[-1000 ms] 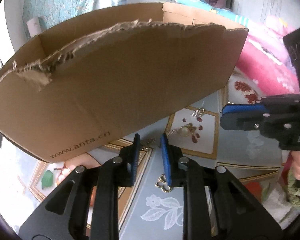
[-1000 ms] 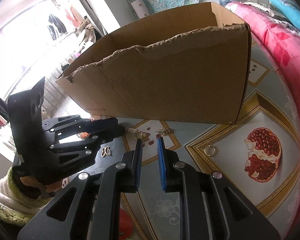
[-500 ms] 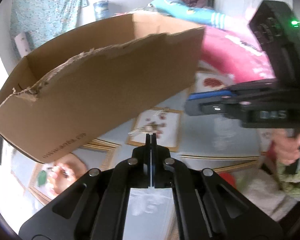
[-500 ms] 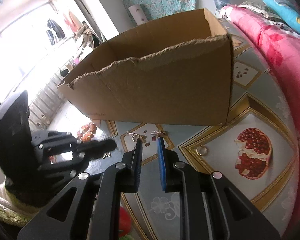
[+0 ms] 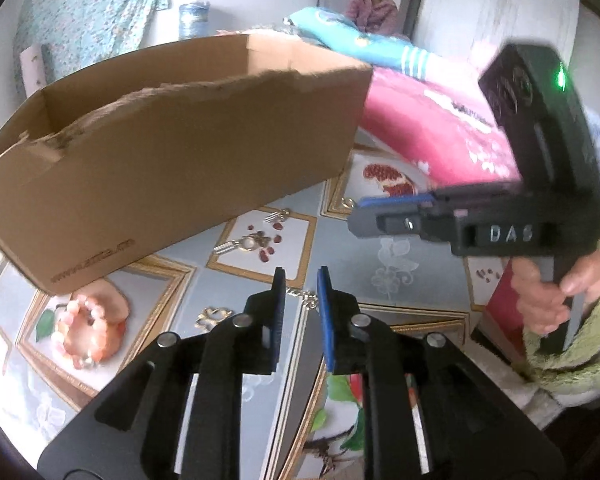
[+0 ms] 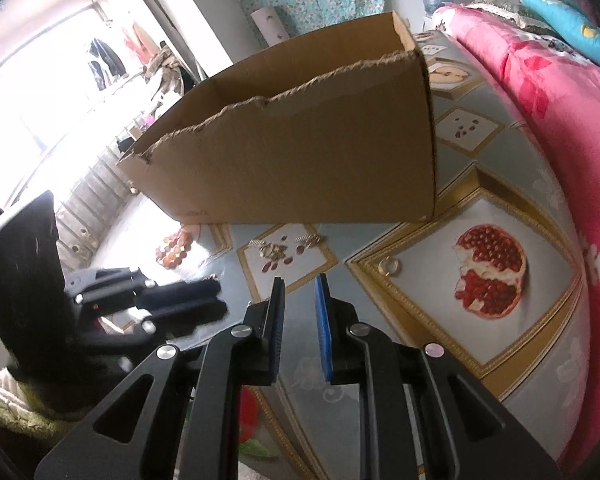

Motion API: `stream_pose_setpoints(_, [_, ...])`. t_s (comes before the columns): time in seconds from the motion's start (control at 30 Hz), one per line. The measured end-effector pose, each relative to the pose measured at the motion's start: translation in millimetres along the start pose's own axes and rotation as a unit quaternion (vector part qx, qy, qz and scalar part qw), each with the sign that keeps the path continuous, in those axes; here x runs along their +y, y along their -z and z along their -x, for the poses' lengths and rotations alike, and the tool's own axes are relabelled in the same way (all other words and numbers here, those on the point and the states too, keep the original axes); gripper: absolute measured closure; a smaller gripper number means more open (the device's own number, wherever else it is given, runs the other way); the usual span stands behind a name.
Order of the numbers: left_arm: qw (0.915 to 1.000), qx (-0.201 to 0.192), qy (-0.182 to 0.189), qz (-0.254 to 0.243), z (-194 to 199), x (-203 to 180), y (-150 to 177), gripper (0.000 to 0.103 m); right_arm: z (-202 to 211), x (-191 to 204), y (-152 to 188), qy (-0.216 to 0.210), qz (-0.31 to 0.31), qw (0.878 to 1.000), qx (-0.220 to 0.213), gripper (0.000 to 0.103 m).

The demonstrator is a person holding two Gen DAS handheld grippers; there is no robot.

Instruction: Organize jewelry

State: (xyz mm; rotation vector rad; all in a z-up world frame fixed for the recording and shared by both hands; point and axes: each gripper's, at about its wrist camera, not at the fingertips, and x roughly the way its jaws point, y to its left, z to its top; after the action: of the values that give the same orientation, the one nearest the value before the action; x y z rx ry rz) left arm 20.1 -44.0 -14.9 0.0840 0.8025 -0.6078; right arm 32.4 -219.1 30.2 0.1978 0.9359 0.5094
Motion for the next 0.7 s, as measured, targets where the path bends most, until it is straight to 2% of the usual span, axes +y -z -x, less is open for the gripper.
stream_pose_setpoints(0.07, [0.9999, -0.003, -0.003, 0.015, 8, 9, 3, 0.088, -3, 2, 3, -0.012, 0.001, 1.000, 0.005, 0.077])
stream_pose_setpoints(0.1, [0.9998, -0.002, -0.005, 0.019, 11, 12, 5, 0.088, -4, 5, 5, -0.016, 0.004, 1.000, 0.007, 0.076])
stream_pose_setpoints(0.23, [0.9990, 0.005, -0.016, 0.042, 19, 26, 16, 0.088, -17, 20, 11, -0.016, 0.036, 0.999, 0.023, 0.076])
stream_pose_setpoints(0.4, [0.9976, 0.006, -0.022, 0.066, 22, 38, 23, 0.088, -28, 43, 15, 0.006, 0.099, 0.994, 0.034, 0.076])
stream_pose_setpoints(0.53, [0.9974, -0.005, -0.015, 0.070, 24, 40, 23, 0.088, -37, 52, 18, 0.024, 0.131, 0.990, 0.047, 0.076])
stream_pose_setpoints(0.7, [0.9977, -0.008, -0.014, 0.066, 25, 42, 27, 0.088, -45, 64, 19, 0.052, 0.166, 0.984, 0.040, 0.078])
